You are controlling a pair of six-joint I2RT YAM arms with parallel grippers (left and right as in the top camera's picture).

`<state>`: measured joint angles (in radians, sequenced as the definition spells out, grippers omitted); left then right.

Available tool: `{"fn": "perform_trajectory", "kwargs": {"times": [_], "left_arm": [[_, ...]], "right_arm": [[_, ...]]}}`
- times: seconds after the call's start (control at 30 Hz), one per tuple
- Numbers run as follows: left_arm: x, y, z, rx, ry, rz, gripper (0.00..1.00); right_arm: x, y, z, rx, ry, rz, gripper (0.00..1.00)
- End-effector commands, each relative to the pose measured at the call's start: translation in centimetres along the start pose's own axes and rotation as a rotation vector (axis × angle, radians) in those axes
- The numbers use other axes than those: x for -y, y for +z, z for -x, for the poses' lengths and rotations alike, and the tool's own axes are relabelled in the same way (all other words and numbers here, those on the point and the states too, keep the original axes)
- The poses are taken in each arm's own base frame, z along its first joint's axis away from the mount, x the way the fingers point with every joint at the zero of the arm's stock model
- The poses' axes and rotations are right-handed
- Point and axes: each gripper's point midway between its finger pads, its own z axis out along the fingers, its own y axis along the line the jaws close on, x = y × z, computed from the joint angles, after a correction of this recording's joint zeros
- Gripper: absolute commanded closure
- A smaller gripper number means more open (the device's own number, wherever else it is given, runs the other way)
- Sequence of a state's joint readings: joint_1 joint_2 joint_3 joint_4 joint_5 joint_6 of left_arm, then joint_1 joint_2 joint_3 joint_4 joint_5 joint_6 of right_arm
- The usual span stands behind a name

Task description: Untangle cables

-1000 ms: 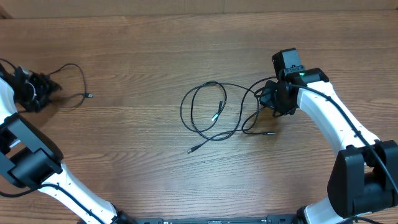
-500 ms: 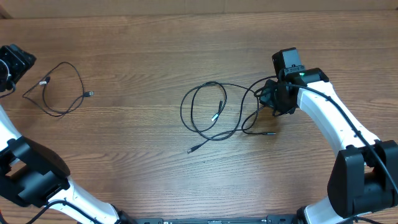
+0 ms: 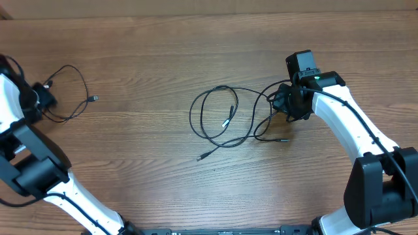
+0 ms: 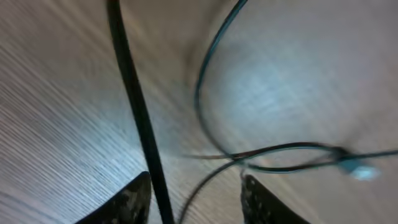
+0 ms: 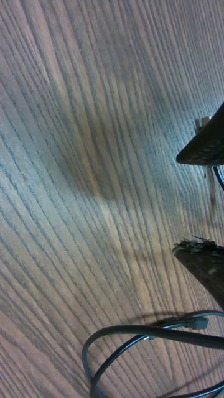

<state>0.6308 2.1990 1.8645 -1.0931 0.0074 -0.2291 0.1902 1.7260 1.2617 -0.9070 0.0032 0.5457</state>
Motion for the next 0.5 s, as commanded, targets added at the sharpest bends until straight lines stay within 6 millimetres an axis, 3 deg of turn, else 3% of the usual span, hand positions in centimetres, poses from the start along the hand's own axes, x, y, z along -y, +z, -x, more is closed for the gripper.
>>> {"fn": "perform_trajectory", "kwargs": {"times": [0.0, 0.27, 0.37, 0.47], "left_arm": [[-2.4, 2.7, -1.6, -0.089, -0.063, 0.094, 0.6], [-2.8, 2.3, -2.2, -0.118, -0.092, 0.106, 0.62], [-3.2, 1.3, -1.8, -0.108, -0.135, 0.13, 0.58], [-4.0, -0.4, -1.3, -0.088, -0.235, 0.182, 0.48]], "right_arm": [[-0.4, -0.6, 0.3, 0.015, -0.006, 0.018, 0.6], [-0.4, -0.6, 0.3, 0.015, -0.006, 0.017, 0.6], [-0.4, -0.6, 0.3, 0.015, -0.006, 0.018, 0.6], [-0.4, -0.6, 0.3, 0.014, -0.006, 0.017, 0.61]]}}
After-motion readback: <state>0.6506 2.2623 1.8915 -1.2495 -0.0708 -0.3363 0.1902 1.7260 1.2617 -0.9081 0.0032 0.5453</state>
